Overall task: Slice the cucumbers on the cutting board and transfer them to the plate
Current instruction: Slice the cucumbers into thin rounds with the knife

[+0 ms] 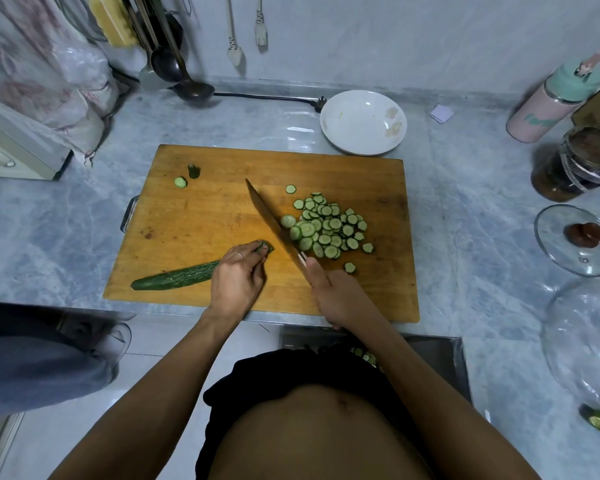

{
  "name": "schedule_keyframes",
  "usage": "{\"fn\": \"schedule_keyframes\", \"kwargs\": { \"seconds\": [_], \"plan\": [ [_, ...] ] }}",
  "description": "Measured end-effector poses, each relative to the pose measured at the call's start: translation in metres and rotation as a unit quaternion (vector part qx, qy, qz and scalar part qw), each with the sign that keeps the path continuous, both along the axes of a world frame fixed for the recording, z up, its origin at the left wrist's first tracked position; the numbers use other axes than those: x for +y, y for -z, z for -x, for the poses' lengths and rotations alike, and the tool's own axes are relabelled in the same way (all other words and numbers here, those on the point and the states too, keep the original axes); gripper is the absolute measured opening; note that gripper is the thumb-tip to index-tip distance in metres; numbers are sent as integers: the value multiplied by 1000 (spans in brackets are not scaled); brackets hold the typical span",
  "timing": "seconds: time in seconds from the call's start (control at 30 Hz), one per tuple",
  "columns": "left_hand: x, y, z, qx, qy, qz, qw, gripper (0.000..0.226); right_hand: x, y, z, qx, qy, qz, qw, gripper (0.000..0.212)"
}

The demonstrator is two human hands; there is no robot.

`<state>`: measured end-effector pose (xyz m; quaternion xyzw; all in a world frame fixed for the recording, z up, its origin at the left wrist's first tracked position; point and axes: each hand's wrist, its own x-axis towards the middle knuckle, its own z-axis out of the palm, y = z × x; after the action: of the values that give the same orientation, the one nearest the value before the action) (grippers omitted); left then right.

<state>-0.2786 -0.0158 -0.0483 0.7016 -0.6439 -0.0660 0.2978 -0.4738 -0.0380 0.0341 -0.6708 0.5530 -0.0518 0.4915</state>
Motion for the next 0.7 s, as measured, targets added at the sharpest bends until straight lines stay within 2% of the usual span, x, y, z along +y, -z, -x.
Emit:
{"fn": "schedule_keyframes", "kwargs": {
  "seconds": [0.17,0.43,0.57,0.7],
  "plan": [
    [-1,-2,1,18,-5,12,1000,24,-9,-3,18,7,52,-19,998,68],
    [-4,-2,5,12,-8,10,1000,24,-1,-14,10,12,-20,0,1000,73],
    [-8,-2,9,12,-7,7,1000,27,6,-21,4,13,-45,19,999,65],
    [-9,-1,7,3,1,1,1000,27,4,-25,7,-4,-46,24,999,65]
  ]
}}
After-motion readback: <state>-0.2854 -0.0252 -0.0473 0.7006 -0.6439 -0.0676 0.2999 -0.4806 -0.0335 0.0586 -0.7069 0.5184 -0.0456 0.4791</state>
